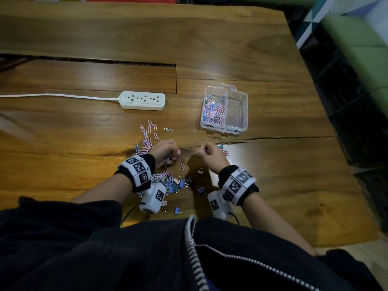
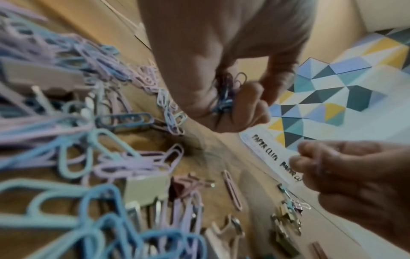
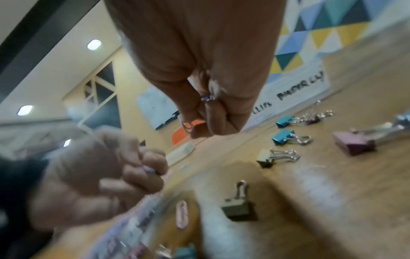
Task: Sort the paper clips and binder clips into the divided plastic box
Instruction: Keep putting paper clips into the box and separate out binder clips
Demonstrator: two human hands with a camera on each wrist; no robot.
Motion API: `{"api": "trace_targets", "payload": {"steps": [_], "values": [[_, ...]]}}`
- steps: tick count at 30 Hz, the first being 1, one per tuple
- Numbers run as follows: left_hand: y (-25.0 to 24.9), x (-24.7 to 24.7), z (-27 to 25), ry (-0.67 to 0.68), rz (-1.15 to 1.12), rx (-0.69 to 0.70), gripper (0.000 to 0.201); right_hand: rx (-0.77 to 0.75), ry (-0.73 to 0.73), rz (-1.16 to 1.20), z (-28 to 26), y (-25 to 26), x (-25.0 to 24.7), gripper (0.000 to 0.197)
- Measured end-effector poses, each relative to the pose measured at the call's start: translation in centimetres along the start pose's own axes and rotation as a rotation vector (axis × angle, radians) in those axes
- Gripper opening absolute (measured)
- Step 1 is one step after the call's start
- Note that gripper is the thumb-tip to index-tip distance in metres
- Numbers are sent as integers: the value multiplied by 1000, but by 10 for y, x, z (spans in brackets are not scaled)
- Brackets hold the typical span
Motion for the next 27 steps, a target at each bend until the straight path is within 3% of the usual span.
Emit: {"api": "trace_targets", "payload": {"steps": [2, 4, 6, 7, 9, 12, 16, 18, 22, 25, 27], "values": [[0, 8, 3, 48, 96, -16, 27, 15, 18, 236, -4, -7, -5, 31], [1, 18, 4, 92, 377, -24, 20, 55, 49, 398, -8, -18, -8, 31], [4, 25, 5, 128, 712, -14, 6, 103, 74, 424, -11, -27, -13, 34], [6, 27, 6, 139, 833, -19, 8, 129, 82, 420, -12, -31, -15, 35], [9, 29, 7, 148, 978, -18, 16, 197, 91, 442, -13, -38, -19, 35], [6, 42, 3, 212, 1262, 82, 12, 274, 99, 535, -10, -41, -26, 30], [12, 45, 0, 294, 1507, 120, 11, 241, 78, 554, 3, -27, -45, 29], [11, 39, 1, 276, 1422, 75, 14, 192, 60, 506, 10, -15, -56, 27], [-3, 29, 6, 160, 633, -52, 27, 127, 90, 316, 24, 1, -70, 26], [-6, 31, 3, 190, 124, -138, 21, 54, 152, -232, 25, 3, -59, 23], [-8, 37, -2, 255, -15, -161, 9, -7, 144, -522, 22, -6, -49, 8]]}}
Point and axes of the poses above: each hand's wrist, its own z-axis towards the middle knuckle, its own x-axis out of the palm, y = z × x, the point moved 10 cm from there along z, towards the middle knuckle, and after that the axes turned 14 degrees about -z, right-handed, at the moved point
